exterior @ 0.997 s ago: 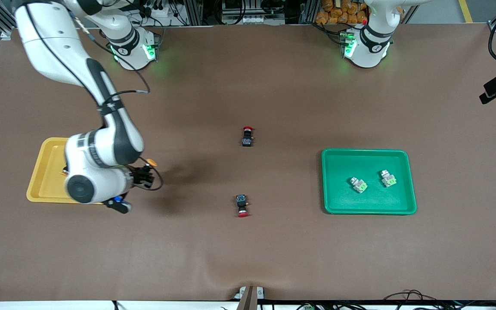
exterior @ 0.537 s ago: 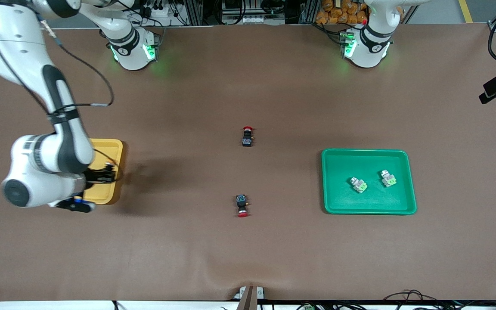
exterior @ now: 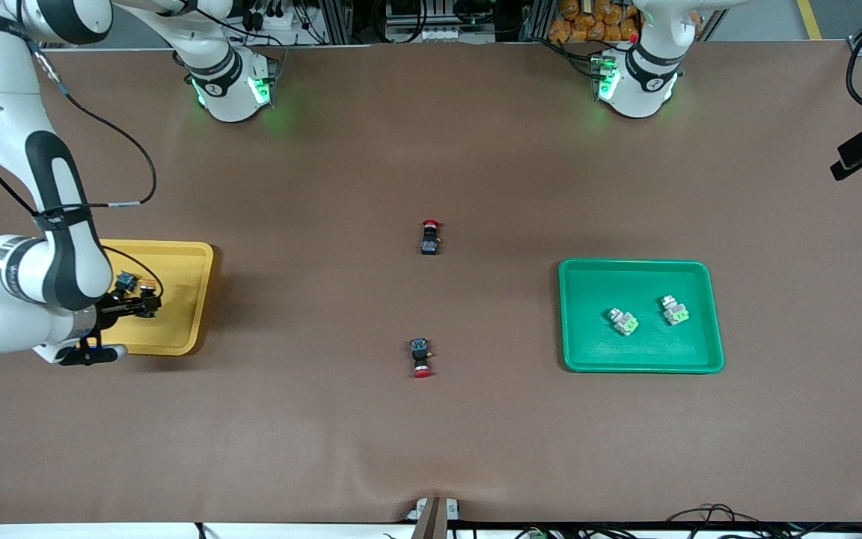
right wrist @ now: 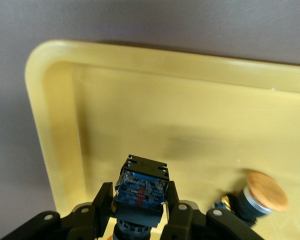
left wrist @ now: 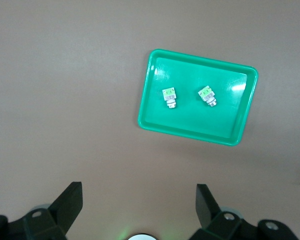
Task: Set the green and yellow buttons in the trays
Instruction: 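Carry the yellow-cap switch into the yellow tray with the right gripper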
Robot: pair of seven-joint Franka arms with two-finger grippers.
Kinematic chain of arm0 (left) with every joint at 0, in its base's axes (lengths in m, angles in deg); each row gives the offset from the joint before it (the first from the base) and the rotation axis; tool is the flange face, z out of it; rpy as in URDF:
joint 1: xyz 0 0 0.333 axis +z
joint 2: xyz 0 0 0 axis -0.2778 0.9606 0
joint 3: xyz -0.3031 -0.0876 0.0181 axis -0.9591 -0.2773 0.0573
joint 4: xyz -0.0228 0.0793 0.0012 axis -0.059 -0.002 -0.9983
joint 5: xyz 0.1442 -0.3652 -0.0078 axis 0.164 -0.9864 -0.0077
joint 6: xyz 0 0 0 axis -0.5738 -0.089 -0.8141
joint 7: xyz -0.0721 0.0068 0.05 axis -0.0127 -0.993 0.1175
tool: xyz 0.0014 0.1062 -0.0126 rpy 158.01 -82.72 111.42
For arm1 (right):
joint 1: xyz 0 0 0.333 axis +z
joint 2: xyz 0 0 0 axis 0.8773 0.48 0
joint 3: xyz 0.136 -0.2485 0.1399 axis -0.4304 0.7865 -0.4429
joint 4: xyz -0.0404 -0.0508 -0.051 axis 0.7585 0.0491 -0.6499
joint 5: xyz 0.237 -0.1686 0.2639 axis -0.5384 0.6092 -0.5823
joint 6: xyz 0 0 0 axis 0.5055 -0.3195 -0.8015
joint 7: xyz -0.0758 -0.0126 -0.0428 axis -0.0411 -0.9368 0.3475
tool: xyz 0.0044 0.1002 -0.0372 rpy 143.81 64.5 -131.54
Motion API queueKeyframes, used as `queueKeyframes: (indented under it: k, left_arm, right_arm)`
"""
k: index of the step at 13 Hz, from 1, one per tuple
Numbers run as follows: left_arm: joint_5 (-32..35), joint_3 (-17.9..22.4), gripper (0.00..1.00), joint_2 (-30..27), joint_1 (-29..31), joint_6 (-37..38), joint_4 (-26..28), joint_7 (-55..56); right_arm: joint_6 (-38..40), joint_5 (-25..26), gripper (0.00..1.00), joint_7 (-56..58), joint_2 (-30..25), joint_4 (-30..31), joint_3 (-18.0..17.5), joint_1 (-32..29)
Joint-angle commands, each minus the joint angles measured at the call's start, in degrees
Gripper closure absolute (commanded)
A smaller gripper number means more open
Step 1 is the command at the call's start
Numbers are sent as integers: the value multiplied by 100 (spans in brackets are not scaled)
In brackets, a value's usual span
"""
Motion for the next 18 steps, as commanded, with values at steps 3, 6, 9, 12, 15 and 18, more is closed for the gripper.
queueKeyframes:
  k: [3,6,9,12,15,18]
  left_arm:
    - [-91,9,0,-116,0,54,75,-120]
    - [-91,18,0,-116,0,63,75,-120]
    - [-91,18,0,-116,0,63,75,-120]
    - [-91,9,0,-116,0,71,84,-120]
    - [-91,9,0,-116,-8,71,84,-120]
    - [-100,9,0,-107,-17,71,84,-111]
  right_arm:
    - [-449,0,100,74,-81,489,-113,-81]
    - [-458,-17,82,39,-72,525,-121,-72]
    - [-388,-184,0,13,-81,463,-121,-55]
    - [129,-219,0,22,-107,95,-156,-37]
    - [691,-527,0,-5,-300,-317,-192,120]
    - [1193,-519,0,-5,-555,-1361,-201,498]
